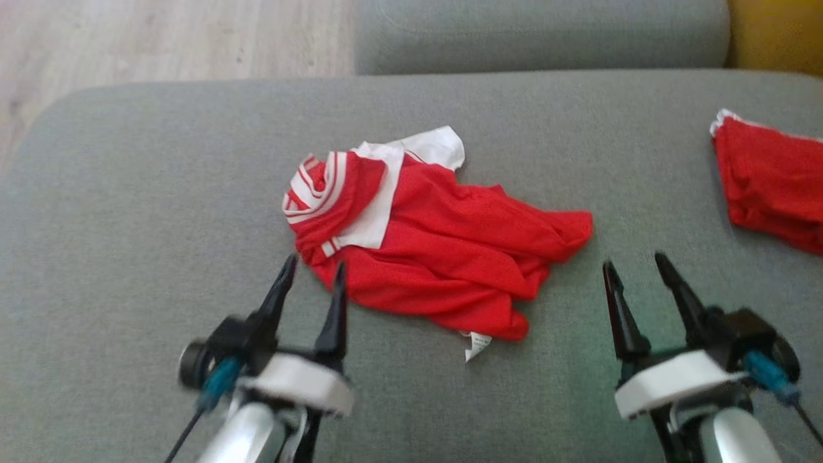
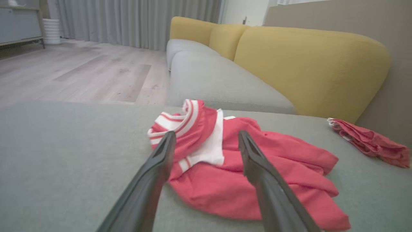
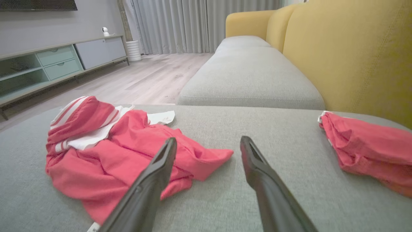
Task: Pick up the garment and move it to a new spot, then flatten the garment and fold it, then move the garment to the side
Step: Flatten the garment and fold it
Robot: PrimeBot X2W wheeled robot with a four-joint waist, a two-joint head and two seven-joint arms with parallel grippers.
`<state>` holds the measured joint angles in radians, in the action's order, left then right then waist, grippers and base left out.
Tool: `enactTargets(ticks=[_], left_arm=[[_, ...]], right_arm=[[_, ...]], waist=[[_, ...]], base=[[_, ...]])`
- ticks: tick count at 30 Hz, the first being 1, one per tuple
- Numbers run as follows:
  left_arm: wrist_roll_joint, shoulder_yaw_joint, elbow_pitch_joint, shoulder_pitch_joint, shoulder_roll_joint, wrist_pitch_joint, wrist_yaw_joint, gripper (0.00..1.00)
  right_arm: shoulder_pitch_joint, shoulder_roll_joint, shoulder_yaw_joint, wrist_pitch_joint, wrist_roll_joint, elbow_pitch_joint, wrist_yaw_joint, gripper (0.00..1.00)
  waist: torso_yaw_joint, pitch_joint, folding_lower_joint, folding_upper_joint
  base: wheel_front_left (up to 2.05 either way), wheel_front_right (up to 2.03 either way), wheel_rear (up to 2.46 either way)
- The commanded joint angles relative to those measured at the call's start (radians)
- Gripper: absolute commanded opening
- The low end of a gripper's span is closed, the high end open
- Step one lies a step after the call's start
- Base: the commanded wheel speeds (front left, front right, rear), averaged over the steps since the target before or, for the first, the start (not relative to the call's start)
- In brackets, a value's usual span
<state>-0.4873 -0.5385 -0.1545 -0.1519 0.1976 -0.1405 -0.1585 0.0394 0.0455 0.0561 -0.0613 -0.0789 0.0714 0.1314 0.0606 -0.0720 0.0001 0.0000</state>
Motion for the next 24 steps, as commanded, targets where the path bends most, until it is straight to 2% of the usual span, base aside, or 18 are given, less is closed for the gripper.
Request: enactTargets(ticks=[1,6,12,24], left_arm=[[0.011,0.015,0.007,-0.082,-0.012,0.006,0.01,1.0],[0.026,-0.015,-0.121,-0.205,-0.049,0.037,0.038,1.0],[0.019,-0.006,-0.298,-0.313,-0.071,0.053,0.046,1.0],[0.001,0.025,-0.476,-0.39,-0.084,-0.005,0.037,1.0]], right_arm=[[-0.056,0.005,0.028,0.004,0.008,-0.043,-0.001,1.0],[-0.103,0.005,0.045,0.005,0.011,-0.051,-0.001,1.0],[-0.144,0.005,0.044,-0.008,0.01,-0.043,-0.001,1.0],[-0.176,0.005,0.033,-0.039,0.003,-0.005,-0.001,1.0]], waist=[[-0.029,-0.039,-0.0001,0.0],[-0.083,-0.11,-0.0001,0.0],[-0.134,-0.183,-0.0001,0.0],[-0.14,-0.214,-0.0001,0.0]], base=[[0.0,0.0,0.0],[0.0,0.0,0.0],[0.0,0.0,0.0],[0.0,0.0,0.0]])
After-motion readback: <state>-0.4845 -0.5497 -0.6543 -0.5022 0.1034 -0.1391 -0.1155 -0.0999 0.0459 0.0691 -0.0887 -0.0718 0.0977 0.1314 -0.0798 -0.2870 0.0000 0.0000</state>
